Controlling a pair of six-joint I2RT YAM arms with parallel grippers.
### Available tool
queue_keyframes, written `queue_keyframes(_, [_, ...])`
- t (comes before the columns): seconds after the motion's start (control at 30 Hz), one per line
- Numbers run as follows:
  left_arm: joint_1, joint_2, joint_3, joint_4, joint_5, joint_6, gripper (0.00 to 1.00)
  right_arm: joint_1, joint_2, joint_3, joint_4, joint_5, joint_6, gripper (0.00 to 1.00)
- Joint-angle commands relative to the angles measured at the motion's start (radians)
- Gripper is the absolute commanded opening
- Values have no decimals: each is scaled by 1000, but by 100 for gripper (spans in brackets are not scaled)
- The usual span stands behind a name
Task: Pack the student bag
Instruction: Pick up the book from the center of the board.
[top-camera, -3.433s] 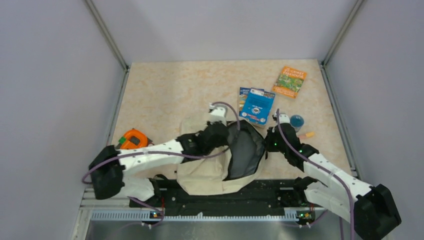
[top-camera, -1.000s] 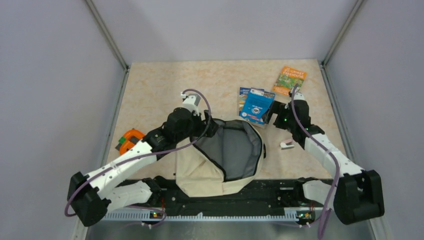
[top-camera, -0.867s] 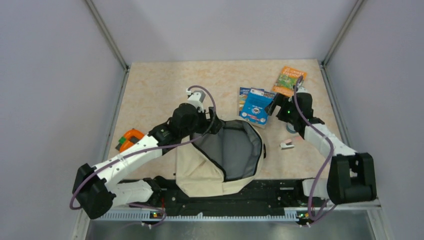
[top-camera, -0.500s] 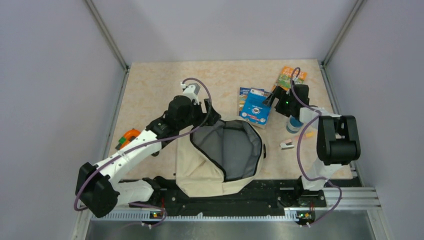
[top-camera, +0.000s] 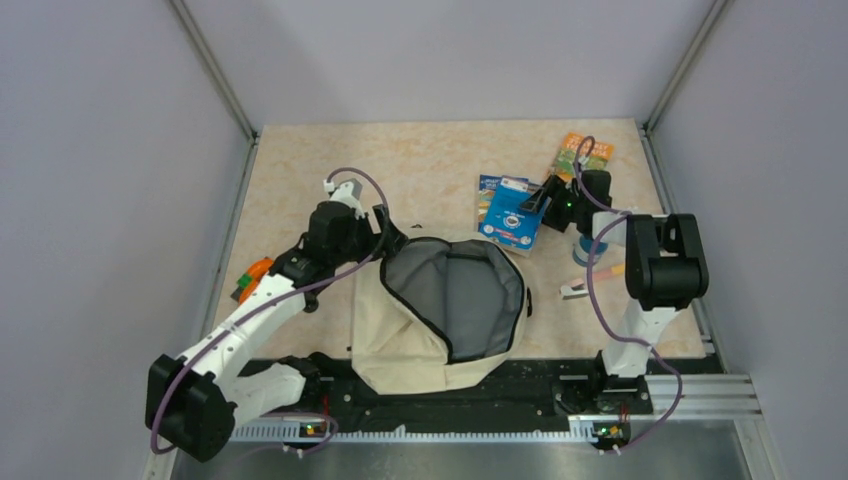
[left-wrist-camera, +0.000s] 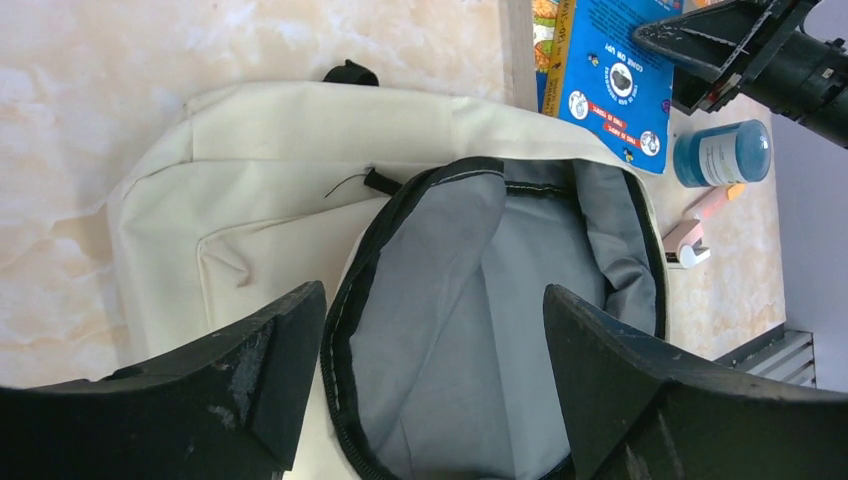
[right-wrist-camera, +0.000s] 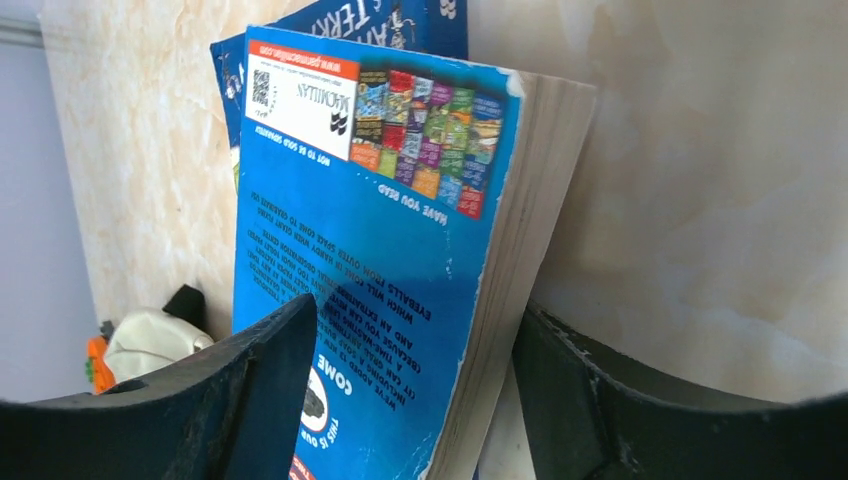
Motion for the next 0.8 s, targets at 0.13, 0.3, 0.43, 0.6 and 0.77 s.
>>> queue_keyframes(0.13, [54,-110,-83,-3,68,-50,86,-6,13,20,59,-7,47,36])
queue_keyframes(0.3, [60,-159,-106,-61,19,-52,86,-5,-52,12,39,49,43,12])
queue_keyframes(0.43, [61,-179,-119,-102,-17,-46,86,-6,-130,15,-8,116,11,7])
queue_keyframes(0.6, [61,-173,-159,-76,33,-66,86,-6,-249,27,-90,200,-49,6])
queue_keyframes(0.77, [61,-159,-181,-60,65,-80,86,-5,-379,9,-153,264,-97,0])
